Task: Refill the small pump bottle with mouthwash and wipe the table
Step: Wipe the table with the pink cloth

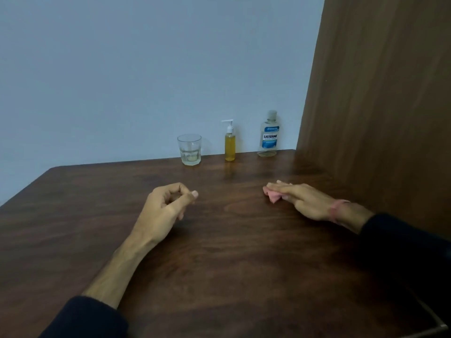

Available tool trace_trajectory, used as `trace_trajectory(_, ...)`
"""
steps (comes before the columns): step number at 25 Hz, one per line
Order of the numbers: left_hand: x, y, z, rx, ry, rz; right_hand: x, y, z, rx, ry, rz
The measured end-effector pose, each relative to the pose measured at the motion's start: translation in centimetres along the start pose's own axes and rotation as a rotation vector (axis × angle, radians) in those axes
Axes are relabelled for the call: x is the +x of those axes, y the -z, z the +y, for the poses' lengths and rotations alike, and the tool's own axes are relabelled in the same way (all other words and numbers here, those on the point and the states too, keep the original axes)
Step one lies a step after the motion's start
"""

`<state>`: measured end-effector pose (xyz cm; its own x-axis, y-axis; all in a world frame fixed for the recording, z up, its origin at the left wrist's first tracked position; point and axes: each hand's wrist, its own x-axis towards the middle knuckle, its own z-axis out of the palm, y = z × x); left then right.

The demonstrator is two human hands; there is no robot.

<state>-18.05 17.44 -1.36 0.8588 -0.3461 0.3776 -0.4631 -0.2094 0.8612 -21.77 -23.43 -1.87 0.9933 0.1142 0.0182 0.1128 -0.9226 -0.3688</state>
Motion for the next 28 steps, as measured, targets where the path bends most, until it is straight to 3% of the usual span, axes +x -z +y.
trace_trajectory(3,0.1,0.2,-0.4,-0.001,0.022,-0.013,5.0,1.5,-1.4,0.106,-0.35,0.117)
trace_trajectory(7,0.3,0.0,-0.7,-0.036,0.047,-0.012,9.4,0.5,-5.5,0.178,-0.561,0.235)
trace_trajectory(11,0.6,0.0,-0.7,0.07,0.105,0.043,9.3,-0.8,-12.2,0.135,-0.317,0.061)
trace_trajectory(15,0.8,0.0,-0.3,0.29,0.211,0.232,7.1,-3.0,-17.2,0.261,-0.078,-0.104)
trace_trajectory(24,-0.1,-0.1,0.8,0.078,0.185,0.019,3.9,-5.5,-21.7,1.346,-0.201,-0.041)
trace_trajectory(28,-0.2,-0.1,1.0,0.012,0.169,0.028,4.3,-5.9,-22.3,1.47,-0.228,0.008)
